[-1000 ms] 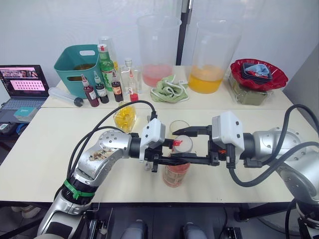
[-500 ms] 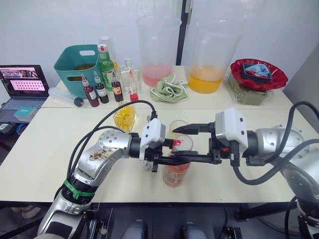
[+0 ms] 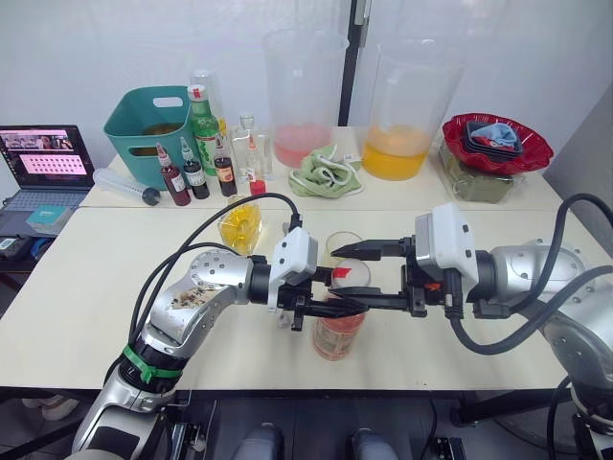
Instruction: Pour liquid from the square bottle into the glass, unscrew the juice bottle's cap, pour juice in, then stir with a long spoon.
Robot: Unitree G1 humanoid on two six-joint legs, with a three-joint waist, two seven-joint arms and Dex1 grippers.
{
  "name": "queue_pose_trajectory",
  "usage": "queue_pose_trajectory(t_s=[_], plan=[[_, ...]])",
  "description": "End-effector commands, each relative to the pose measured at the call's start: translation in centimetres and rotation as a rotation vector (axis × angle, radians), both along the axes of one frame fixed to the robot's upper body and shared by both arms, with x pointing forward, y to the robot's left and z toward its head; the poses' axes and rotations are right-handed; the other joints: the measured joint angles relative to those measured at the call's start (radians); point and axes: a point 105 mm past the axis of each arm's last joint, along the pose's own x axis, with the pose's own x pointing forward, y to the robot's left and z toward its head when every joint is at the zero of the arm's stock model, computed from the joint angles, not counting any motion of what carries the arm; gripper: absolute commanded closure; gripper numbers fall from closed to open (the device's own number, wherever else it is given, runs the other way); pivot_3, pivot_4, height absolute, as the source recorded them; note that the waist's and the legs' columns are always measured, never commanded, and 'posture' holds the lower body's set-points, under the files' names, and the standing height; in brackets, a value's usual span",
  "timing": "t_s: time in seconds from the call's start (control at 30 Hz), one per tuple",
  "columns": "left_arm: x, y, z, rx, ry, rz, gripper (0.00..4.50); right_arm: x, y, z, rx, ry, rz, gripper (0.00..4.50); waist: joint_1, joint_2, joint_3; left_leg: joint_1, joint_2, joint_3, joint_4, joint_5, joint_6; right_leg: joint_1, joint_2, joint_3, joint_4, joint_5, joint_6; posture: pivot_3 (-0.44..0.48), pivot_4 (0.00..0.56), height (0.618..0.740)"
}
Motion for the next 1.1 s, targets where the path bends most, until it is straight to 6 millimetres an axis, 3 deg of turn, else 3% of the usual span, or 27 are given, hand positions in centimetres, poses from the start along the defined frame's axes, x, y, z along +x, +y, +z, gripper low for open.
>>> queue_pose_trajectory(t_s=[0.03,0.27,0.43,0.47,0.57,0.63,0.73,0.87,0.97,1.1], plan=[[0.0,0.0,-1.9,0.07,0.042,0.001,3.1,-0.3,-0.1,1.5,0.038,-0.012,0.004,2.39,0.0,0.0,0.0,0.0,0.0,0.0,0.0,0.0,0.0,0.0,0.0,0.0,0.0,0.0,0.0,0.0,0.15,0.74],[0.0,-0.1,-1.9,0.068,0.039,-0.004,3.1,-0.4,-0.6,3.8,0.143,0.035,-0.005,2.39,0.002,0.0,0.0,0.0,0.0,0.0,0.0,0.0,0.0,0.0,0.0,0.0,0.0,0.0,0.0,0.0,0.15,0.74],[-0.1,-0.2,-2.0,0.064,0.041,-0.004,3.1,1.0,-2.8,4.8,0.257,0.08,-0.11,2.39,0.003,0.0,0.0,0.0,0.0,0.0,0.0,0.0,0.0,0.0,0.0,0.0,0.0,0.0,0.0,0.0,0.15,0.74],[-0.1,-0.2,-2.0,0.064,0.041,-0.005,3.1,1.5,-3.5,4.9,0.272,0.081,-0.147,2.39,0.004,0.0,0.0,0.0,0.0,0.0,0.0,0.0,0.0,0.0,0.0,0.0,0.0,0.0,0.0,0.0,0.15,0.74],[-0.3,-0.1,-2.0,0.048,0.058,-0.007,3.1,5.3,-10.5,5.9,0.355,-0.002,-0.51,2.39,0.006,0.0,0.0,-0.001,0.0,0.0,0.0,0.0,0.0,0.0,-0.001,0.0,0.0,0.0,0.0,0.0,0.15,0.74],[-0.4,-0.1,-1.9,0.034,0.072,-0.006,3.1,5.9,-12.4,5.9,0.364,-0.021,-0.596,2.39,0.006,0.0,0.0,-0.001,-0.001,0.0,0.0,0.0,0.0,0.0,-0.001,0.0,0.0,0.0,0.0,0.0,0.15,0.74],[-0.5,0.0,-1.9,0.038,0.062,-0.001,3.1,7.5,-16.6,5.2,0.384,-0.057,-0.826,2.39,0.0,0.001,-0.001,0.0,-0.001,0.002,0.0,0.0,0.0,0.0,0.0,0.001,0.001,0.0,0.0,0.0,0.15,0.74],[-0.6,0.0,-1.8,0.028,0.061,0.012,3.1,9.1,-21.0,2.3,0.396,-0.049,-1.104,2.39,-0.001,0.001,-0.001,0.0,0.0,0.002,-0.001,0.0,0.0,0.0,0.0,0.001,0.001,0.0,0.0,0.0,0.15,0.74],[-0.7,0.0,-1.7,0.023,0.063,0.019,3.1,9.6,-22.0,0.7,0.397,-0.04,-1.184,2.39,0.0,0.002,-0.001,0.0,0.0,0.002,0.0,0.0,0.0,0.0,0.0,0.002,0.001,0.0,0.0,0.0,0.15,0.74],[-0.7,0.3,-1.8,0.016,0.071,0.05,3.1,11.4,-22.8,-2.7,0.412,0.007,-1.301,2.39,-0.006,0.003,-0.001,0.0,0.0,0.003,0.0,0.0,0.0,0.0,0.0,0.002,0.001,0.0,0.0,0.0,0.15,0.74]])
